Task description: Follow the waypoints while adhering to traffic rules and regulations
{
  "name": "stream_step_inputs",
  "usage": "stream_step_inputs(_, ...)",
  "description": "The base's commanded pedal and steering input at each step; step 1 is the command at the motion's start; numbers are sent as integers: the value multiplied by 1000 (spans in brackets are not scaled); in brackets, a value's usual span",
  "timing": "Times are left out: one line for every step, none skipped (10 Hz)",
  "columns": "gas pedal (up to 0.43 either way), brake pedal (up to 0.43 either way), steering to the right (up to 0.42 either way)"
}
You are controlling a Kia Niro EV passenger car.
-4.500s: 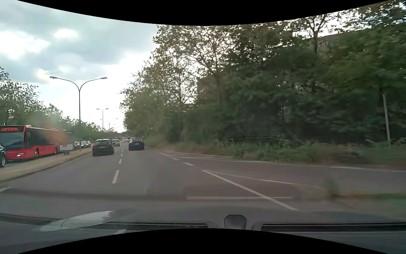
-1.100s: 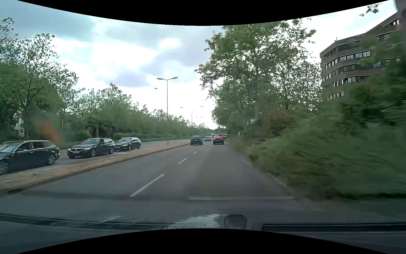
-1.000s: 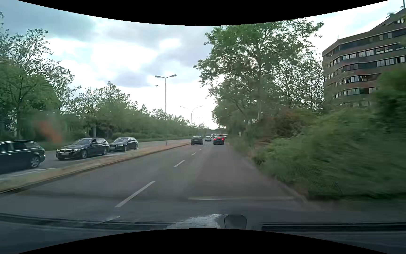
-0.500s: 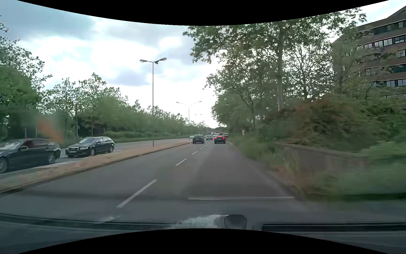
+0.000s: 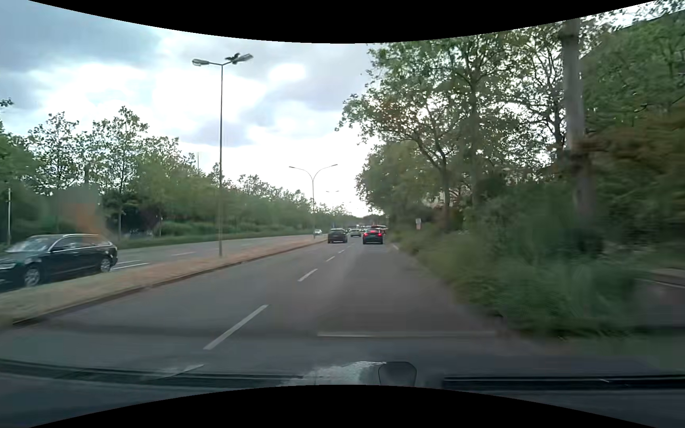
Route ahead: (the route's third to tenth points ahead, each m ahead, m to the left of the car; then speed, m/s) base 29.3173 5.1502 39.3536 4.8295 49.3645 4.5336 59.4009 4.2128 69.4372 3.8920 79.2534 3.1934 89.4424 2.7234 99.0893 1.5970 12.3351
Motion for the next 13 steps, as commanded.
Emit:
stream_step_inputs(98,0,1)
stream_step_inputs(79,0,1)
stream_step_inputs(67,0,1)
stream_step_inputs(67,0,1)
stream_step_inputs(67,0,1)
stream_step_inputs(59,0,1)
stream_step_inputs(59,0,2)
stream_step_inputs(0,0,2)
stream_step_inputs(0,0,3)
stream_step_inputs(0,0,2)
stream_step_inputs(0,6,2)
stream_step_inputs(0,104,2)
stream_step_inputs(0,140,2)
